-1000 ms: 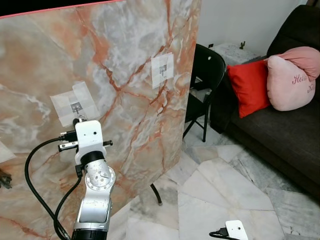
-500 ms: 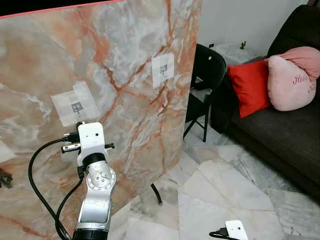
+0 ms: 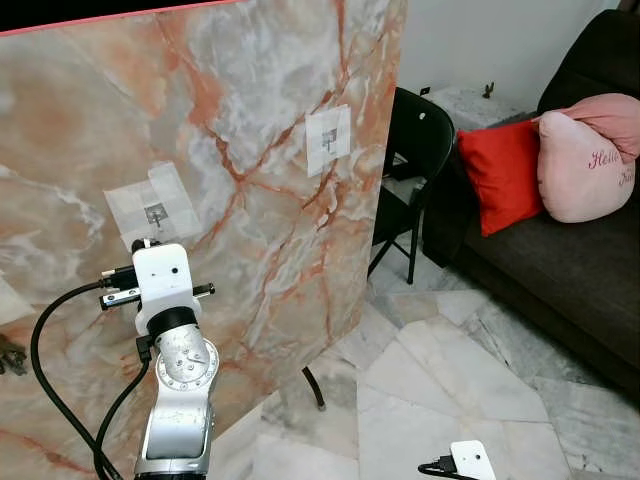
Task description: Hang keys on a hook
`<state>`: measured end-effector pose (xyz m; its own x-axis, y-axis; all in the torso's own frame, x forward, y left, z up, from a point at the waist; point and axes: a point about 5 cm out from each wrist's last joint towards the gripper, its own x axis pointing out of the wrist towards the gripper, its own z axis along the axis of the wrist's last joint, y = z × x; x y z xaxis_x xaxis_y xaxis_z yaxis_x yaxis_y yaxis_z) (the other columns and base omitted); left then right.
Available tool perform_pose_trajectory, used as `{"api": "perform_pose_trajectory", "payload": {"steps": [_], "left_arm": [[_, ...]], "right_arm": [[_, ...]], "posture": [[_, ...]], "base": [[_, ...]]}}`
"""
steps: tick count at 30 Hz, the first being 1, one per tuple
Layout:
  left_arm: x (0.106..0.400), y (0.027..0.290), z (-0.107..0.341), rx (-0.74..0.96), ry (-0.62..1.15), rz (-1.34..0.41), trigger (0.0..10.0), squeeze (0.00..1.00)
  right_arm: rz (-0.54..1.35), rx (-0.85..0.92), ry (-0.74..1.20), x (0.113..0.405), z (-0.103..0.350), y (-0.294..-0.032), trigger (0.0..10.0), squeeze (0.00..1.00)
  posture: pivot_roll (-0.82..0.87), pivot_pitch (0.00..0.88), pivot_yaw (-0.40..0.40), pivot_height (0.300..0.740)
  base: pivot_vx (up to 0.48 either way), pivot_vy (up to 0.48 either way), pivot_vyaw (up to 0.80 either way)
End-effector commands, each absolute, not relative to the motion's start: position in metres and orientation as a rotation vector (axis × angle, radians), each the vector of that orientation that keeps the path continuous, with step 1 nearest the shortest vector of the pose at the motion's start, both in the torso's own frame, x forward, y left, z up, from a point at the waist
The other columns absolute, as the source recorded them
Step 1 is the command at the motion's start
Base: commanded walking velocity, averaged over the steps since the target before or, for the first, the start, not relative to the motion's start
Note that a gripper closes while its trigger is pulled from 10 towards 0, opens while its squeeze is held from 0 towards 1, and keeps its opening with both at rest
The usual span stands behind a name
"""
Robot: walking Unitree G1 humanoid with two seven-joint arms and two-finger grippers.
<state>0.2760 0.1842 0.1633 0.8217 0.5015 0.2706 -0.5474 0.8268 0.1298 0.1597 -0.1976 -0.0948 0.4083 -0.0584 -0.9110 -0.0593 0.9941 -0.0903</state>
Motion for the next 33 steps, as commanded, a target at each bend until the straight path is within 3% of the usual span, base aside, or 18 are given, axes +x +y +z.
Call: {"api": "perform_pose_trajectory", "payload": {"steps": [1, 33], "left_arm": [[0.273, 0.182, 0.169, 0.196, -0.248, 0.558, 10.0, 0.0], [0.288, 0.167, 0.171, 0.176, -0.262, 0.515, 10.0, 0.0]], "right_arm": [[-0.008, -0.107, 1.137, 0.162, -0.094, -0.198, 10.0, 0.0], [-0.016, -0.092, 1.137, 0.162, -0.094, -0.196, 10.0, 0.0]], "posture": [[0.09, 0.0, -0.064, 0.74], [0.08, 0.0, -0.053, 0.74]], "base": [[0.0, 0.0, 0.0], [0.0, 0.0, 0.0]]}}
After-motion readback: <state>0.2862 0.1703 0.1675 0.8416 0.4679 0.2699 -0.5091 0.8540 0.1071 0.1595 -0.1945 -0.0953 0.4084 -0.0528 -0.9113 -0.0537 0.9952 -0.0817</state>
